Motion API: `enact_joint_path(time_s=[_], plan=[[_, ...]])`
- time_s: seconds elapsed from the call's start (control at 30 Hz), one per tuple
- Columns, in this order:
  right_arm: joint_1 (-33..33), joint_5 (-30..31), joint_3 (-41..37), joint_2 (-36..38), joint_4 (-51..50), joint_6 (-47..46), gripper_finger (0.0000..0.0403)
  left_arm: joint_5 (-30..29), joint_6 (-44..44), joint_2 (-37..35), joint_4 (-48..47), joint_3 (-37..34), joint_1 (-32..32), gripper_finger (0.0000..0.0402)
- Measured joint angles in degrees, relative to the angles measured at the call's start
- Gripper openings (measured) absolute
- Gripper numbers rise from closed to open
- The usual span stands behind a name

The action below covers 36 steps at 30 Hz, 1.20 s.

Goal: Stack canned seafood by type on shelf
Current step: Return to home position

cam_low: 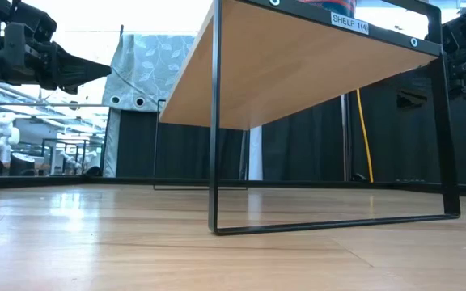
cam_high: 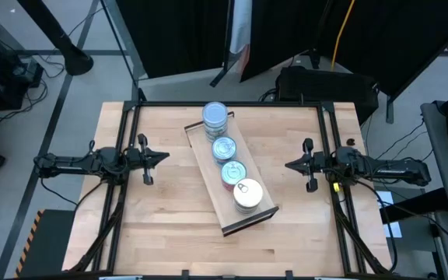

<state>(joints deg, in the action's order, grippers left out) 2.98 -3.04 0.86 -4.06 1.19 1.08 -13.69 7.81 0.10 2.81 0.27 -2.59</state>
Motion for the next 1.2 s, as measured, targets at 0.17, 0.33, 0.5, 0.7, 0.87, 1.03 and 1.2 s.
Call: enact_joint_path(time_s=[0.17,0.33,0.5,0.7,0.87,1.03,1.2], plan=[[0.00,0.04,0.00,-0.12,-0.02,-0.32,0.0000,0.00,-0.02,-0.02,-0.02,0.00,0.00,0.0002],[-0.07,-0.38,0.00,-0.12,-0.01,-4.06,0.0000,0.15,-0.04,0.00,-0.09,0.00,0.00,0.0002],[-0.09,-4.86,0.00,-0.10,0.72,-5.98,0.0000,0.33,-0.12,0.14,-0.11,0.00,0.00,0.0002],[-0.09,-4.55,0.07,-0.10,0.59,-5.27,0.0000,1.05,-1.53,0.15,-0.22,0.00,-0.02,0.0002],[-0.09,-4.55,0.07,-0.10,0.57,-4.38,0.0000,1.21,-1.51,0.15,-0.26,0.00,-0.02,0.0002],[-0.09,-4.20,0.08,-0.08,0.52,-3.49,0.0000,1.23,-1.50,0.15,-0.26,0.00,-0.02,0.0002],[-0.09,-4.20,0.09,-0.08,0.50,-3.42,0.0000,1.25,-1.49,0.15,-0.28,0.00,-0.02,0.0002]])
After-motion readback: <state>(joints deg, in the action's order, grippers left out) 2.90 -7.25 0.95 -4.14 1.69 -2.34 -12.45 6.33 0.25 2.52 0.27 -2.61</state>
